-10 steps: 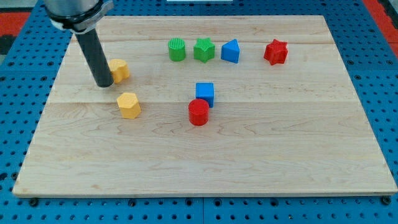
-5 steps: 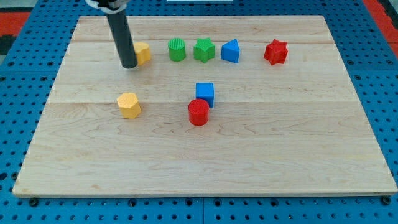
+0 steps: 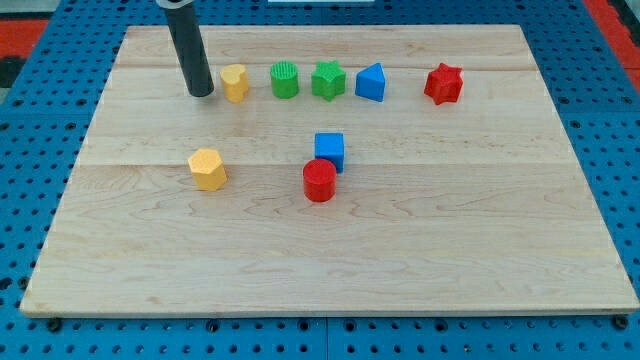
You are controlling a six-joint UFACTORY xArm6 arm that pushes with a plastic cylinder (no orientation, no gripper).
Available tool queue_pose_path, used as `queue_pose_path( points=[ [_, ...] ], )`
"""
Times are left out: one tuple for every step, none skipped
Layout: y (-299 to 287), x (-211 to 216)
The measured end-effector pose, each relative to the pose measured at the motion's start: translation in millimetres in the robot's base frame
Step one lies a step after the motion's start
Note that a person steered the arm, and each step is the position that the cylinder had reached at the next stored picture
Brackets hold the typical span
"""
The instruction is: Slide the yellow heart closer to green circle
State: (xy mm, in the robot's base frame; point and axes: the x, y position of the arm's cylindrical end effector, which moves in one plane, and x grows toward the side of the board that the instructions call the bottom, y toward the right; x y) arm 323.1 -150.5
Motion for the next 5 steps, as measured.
queue_pose_path(
  points=[
    [25.6,0.0],
    [48.1,0.0],
    [55.3,0.5],
    [12.3,74.8],
    [19.7,136.1]
  ],
)
